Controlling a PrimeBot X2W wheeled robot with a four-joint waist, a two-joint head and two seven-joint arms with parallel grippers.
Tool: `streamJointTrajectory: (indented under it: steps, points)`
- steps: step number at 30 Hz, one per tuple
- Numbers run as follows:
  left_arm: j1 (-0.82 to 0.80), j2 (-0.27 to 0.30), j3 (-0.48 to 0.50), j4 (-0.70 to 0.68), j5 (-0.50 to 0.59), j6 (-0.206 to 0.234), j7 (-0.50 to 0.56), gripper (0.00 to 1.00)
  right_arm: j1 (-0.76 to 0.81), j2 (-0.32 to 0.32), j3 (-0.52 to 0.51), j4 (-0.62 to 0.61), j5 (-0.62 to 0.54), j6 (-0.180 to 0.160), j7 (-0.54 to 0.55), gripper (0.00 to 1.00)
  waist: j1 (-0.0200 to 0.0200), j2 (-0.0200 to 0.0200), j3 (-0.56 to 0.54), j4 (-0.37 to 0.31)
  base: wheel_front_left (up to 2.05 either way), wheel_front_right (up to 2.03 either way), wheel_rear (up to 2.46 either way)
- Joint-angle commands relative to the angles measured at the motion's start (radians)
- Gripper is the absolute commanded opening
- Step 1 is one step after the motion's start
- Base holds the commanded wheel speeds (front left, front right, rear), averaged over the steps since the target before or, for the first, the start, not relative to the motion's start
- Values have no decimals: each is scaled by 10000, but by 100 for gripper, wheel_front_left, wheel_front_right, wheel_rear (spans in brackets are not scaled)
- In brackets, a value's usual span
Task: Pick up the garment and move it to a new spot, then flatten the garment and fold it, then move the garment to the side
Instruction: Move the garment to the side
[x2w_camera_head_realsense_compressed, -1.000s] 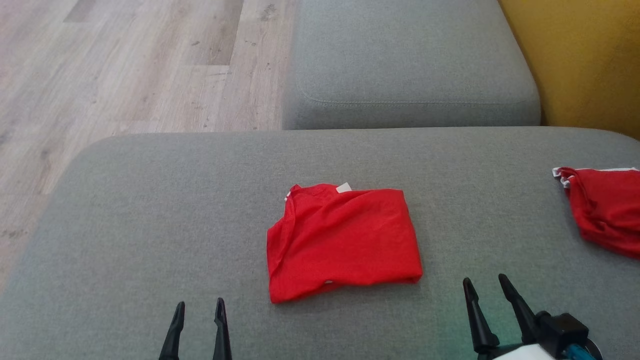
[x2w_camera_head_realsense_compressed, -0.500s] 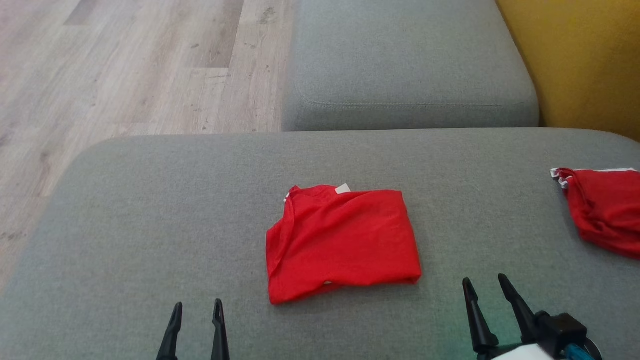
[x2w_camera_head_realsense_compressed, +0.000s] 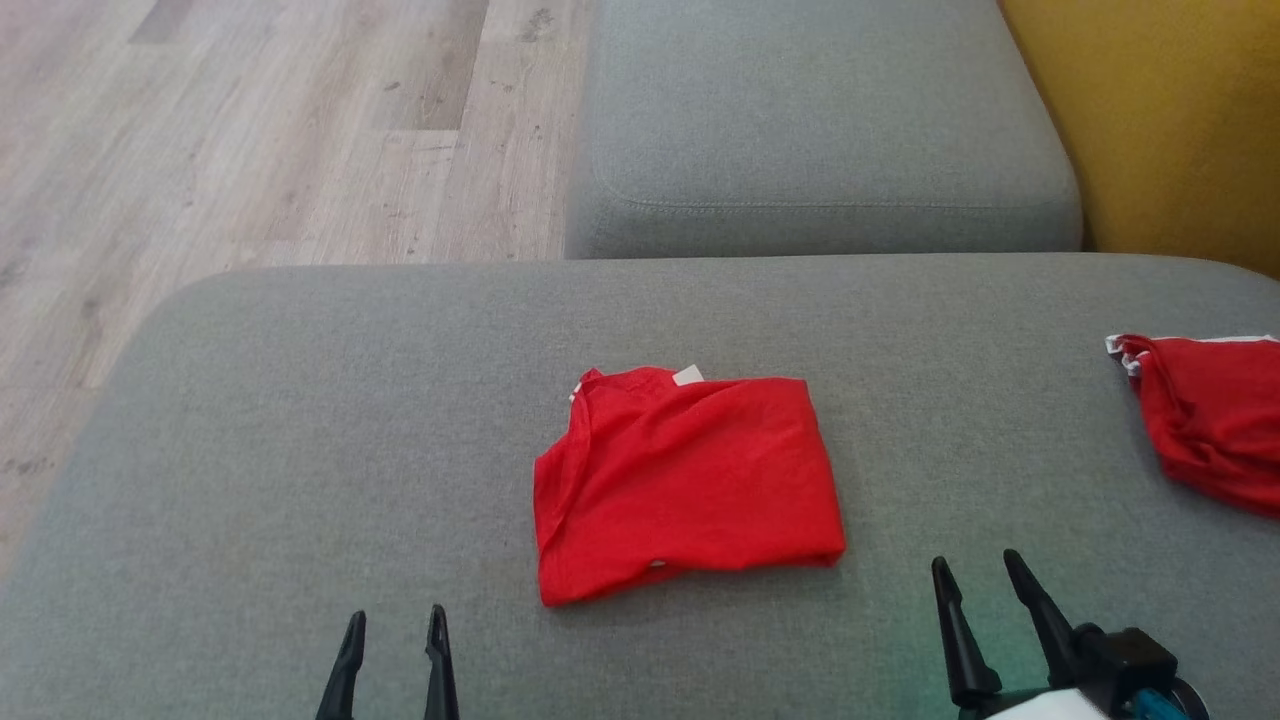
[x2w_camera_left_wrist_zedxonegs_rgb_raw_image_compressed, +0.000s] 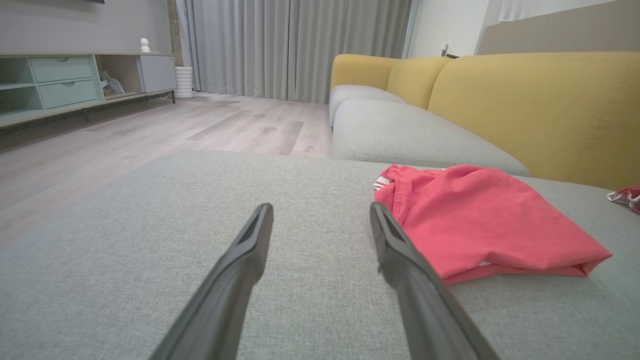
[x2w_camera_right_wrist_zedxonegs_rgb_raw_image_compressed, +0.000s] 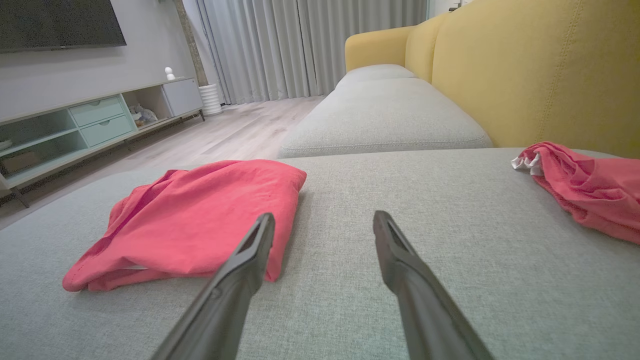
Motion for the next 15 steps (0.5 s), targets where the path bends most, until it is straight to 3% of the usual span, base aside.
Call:
streamJointTrajectory:
  steps: [1, 7, 15]
  points:
    - [-379, -62, 304, -308, 136, -4, -97, 100, -254, -54, 187, -293, -101, -7, -110, 100, 0, 0, 20, 5, 0, 0, 0]
    - [-426, -62, 270, -352, 192, 13, -97, 100, -406, -14, -149, 45, 170, -7, -110, 100, 0, 0, 289, 41, 0, 0, 0]
    - [-689, -62, 47, -281, 234, -47, -97, 100, -2038, 8, 100, 1828, 379, -7, -110, 100, 0, 0, 973, 245, 0, 0, 0]
